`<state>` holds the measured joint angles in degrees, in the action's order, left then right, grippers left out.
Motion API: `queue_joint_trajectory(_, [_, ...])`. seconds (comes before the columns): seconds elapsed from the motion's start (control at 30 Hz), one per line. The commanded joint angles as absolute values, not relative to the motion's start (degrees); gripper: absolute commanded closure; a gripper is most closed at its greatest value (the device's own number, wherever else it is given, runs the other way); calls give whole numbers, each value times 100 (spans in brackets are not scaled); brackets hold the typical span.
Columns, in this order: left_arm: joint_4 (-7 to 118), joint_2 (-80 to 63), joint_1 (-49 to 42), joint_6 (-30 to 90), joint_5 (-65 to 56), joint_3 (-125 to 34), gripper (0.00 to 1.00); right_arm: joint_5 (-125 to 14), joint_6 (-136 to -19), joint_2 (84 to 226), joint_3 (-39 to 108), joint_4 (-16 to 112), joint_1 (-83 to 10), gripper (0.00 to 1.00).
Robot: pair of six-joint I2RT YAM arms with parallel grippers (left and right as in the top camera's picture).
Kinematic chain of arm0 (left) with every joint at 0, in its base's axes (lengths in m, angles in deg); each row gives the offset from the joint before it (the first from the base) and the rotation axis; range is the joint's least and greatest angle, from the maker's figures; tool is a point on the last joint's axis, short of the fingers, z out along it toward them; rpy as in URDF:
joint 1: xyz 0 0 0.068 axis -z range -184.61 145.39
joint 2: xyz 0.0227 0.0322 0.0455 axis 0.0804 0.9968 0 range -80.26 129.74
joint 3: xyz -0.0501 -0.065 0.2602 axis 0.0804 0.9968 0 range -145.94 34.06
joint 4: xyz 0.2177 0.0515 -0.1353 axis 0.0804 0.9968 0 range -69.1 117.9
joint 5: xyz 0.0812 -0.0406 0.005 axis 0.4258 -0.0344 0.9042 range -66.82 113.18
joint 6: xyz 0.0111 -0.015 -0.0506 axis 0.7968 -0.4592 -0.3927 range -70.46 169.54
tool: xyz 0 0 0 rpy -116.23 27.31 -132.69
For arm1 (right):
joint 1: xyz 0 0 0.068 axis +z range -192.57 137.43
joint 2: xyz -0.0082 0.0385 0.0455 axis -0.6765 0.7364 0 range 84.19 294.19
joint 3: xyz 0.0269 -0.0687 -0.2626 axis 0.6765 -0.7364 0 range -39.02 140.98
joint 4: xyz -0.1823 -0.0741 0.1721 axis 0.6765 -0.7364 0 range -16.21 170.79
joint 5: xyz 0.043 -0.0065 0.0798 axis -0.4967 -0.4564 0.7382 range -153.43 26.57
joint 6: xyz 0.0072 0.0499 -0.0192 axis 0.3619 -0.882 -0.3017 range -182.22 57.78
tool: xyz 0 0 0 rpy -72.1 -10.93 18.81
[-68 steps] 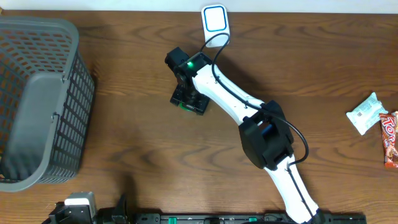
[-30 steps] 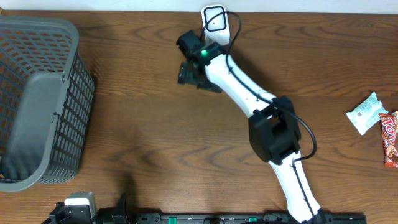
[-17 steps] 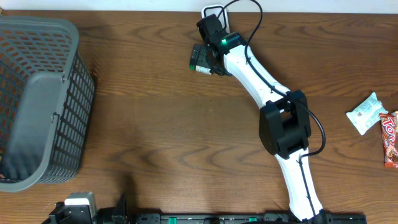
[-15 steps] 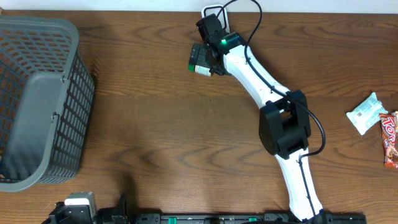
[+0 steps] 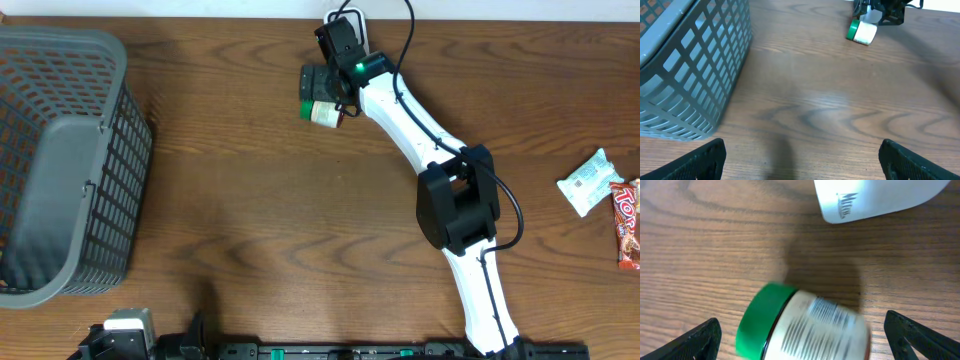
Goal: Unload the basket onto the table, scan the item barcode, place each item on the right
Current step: 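Lift the bottle up toward the scanner with the right gripper, then hold the bottle's barcode side against the scanner window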
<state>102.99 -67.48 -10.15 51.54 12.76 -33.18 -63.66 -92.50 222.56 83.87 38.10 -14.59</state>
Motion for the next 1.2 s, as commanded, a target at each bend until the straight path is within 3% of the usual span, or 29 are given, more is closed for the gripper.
queue_joint_trajectory(0.0, [10292, -6768, -1040, 5246, 1222, -3338, 2, -6252, -9224, 22352, 8494, 3820, -1393, 1])
queue_joint_trajectory(0.67, [10292, -6768, -1040, 5246, 1222, -3340, 2, -6394, -11283, 22809, 8494, 3219, -1251, 2])
queue_joint_trajectory(0.9, [10292, -6768, -1040, 5246, 1222, -3340, 2, -6084, -11029, 22804, 8496, 3104, -1249, 11])
queue_joint_trajectory(1.17, [10292, -6768, -1040, 5246, 1222, -3338, 2, -4753, -10059, 22527, 8516, 2900, -1456, 18])
